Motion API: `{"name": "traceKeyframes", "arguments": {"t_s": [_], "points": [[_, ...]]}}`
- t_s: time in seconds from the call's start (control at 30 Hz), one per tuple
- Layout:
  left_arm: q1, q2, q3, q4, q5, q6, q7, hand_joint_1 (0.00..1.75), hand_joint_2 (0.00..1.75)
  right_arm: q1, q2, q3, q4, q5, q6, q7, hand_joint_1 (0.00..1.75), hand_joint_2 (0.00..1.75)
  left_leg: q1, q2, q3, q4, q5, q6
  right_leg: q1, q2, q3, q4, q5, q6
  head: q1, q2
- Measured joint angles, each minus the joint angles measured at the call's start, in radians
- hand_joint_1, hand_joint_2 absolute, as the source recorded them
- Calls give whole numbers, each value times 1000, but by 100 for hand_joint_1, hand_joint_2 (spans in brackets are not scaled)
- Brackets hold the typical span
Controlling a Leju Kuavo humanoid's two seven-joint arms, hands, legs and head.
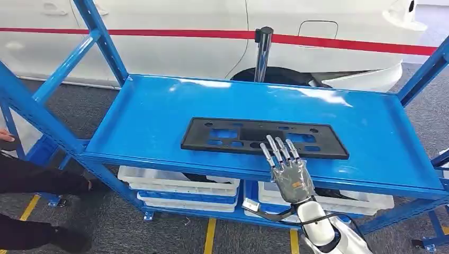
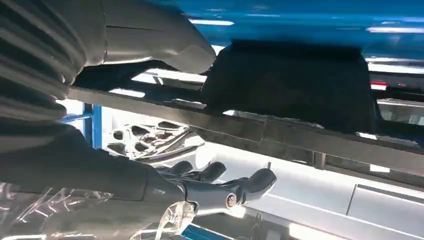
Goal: Take the parts from the cabinet and place them on the table.
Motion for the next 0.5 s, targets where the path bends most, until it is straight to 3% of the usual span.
{"name": "traceKeyframes", "arguments": {"t_s": [0.03, 0.07, 0.1, 0.17, 0.2, 0.23, 0.27, 0.3, 0.33, 0.37, 0.4, 0.43, 0.47, 0.5], "points": [[-3, 0, 2, 0, 0, -1, -3, 0, 0, -8, 2, 0, 0, 0, 0, -2, 0, 175, 6, 1, 11, -25, 10, 9, 4, 1, 8, -11, 2, 5, -1, 0], [-2, -2, 3, 0, 2, -2, -6, 0, 0, -4, 2, 0, 2, 0, 0, -1, 0, 175, 14, 2, 30, -52, 21, 6, 1, -1, 7, 0, -2, 5, 2, 0], [-3, -1, 3, 0, 4, -2, -8, 0, 0, -6, 2, 0, 2, 0, 0, -2, 0, 175, 15, 2, 37, -63, 25, 8, 2, -1, -15, 38, -19, 10, 2, 0], [-4, -1, 8, 0, 4, -4, -10, 0, 0, -5, 2, 3, 4, -1, 0, -2, 0, 175, 18, 4, 38, -64, 24, 10, -6, -1, -110, 193, -78, 21, 3, 0], [-4, -2, 8, 0, 4, -5, -10, 0, 0, -2, 2, 5, 6, -1, 0, -2, 0, 175, 19, 4, 38, -64, 22, 8, -12, -1, -158, 263, -94, 28, 2, 0], [-3, -2, 8, 0, 4, -7, -10, 0, 0, 0, 2, 7, 8, -1, 0, -2, 0, 175, 22, 3, 39, -63, 20, 4, -19, -1, -192, 301, -88, 34, 2, 0], [0, -2, 8, 0, 4, -8, -10, 0, 0, 1, 2, 8, 8, -1, 0, -2, 0, 175, 28, 1, 44, -63, 16, -2, -26, -2, -197, 281, -51, 43, 3, 0], [1, -2, 8, 0, 4, -8, -11, 0, 0, 1, 2, 9, 8, -1, 0, -2, 0, 175, 36, 0, 51, -62, 10, -11, -34, -2, -180, 222, -1, 52, 2, 0], [1, -2, 8, 0, 4, -8, -12, 0, 0, 0, 2, 10, 9, -1, 0, -2, 0, 175, 47, -2, 57, -57, 1, -25, -43, -4, -146, 131, 60, 67, 2, 0], [0, -2, 8, 0, 4, -10, -12, 0, 0, 1, 2, 10, 10, -2, 0, -2, 0, 175, 53, -3, 60, -45, -10, -40, -56, -5, -116, 46, 98, 82, 3, 0], [-3, 9, 10, 2, 3, -9, -12, 0, 0, 5, 2, 12, 14, -2, 0, -2, 0, 175, 36, -5, 50, -39, -21, -57, -48, 7, -113, 52, 72, 95, 5, 0], [-5, 3, 10, 2, 1, -11, -13, 0, 0, -6, 4, 13, 13, -2, -1, -3, 0, 175, 48, -7, 49, -28, -29, -60, -52, 14, -118, 48, 68, 57, 8, 0], [-5, 4, 10, 2, -1, -10, -13, 0, 0, -6, 5, 13, 12, -1, -3, -3, 0, 175, 40, -7, 52, -38, -27, -62, -51, 13, -119, 52, 64, 40, 5, 0], [-4, 4, 10, 2, -1, -11, -13, 0, 0, -6, 6, 14, 12, -3, -3, -3, 0, 175, 45, -9, 57, -44, -25, -60, -48, 13, -118, 53, 61, 33, 4, 0]]}}
